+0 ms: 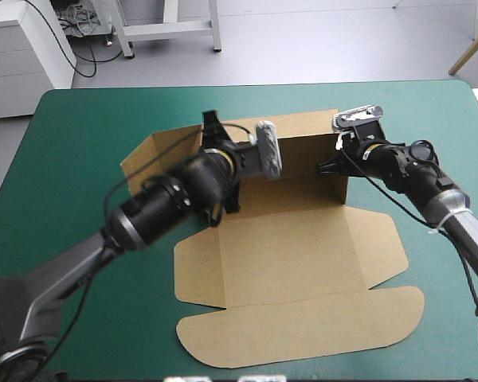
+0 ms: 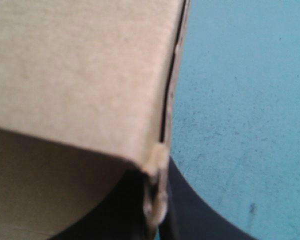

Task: Fold the box

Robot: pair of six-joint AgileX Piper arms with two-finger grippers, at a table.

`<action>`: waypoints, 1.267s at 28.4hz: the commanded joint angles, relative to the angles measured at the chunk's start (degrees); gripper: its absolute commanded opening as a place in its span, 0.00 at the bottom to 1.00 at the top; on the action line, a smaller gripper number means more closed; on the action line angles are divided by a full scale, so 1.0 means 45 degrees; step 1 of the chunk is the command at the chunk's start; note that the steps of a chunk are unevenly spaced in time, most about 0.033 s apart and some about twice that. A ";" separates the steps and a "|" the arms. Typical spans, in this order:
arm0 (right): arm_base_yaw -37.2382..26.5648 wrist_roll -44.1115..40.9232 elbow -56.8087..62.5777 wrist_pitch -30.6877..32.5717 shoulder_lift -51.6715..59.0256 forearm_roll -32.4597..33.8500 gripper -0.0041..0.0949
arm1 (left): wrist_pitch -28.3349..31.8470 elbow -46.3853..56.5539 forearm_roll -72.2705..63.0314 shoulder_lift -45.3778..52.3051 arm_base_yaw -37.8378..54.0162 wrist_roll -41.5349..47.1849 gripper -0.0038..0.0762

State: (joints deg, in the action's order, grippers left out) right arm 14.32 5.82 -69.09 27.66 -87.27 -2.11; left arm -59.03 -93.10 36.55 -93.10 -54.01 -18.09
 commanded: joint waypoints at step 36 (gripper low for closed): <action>-0.0073 -0.1062 -0.2419 0.2871 0.0446 -0.0284 0.02 | -0.2224 0.4959 -1.9952 0.0706 1.9877 -0.1694 0.05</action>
State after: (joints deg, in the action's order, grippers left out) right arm 14.32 1.95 -74.49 38.01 -87.51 -3.06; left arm -68.85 -69.54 -49.11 -92.70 35.32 -25.40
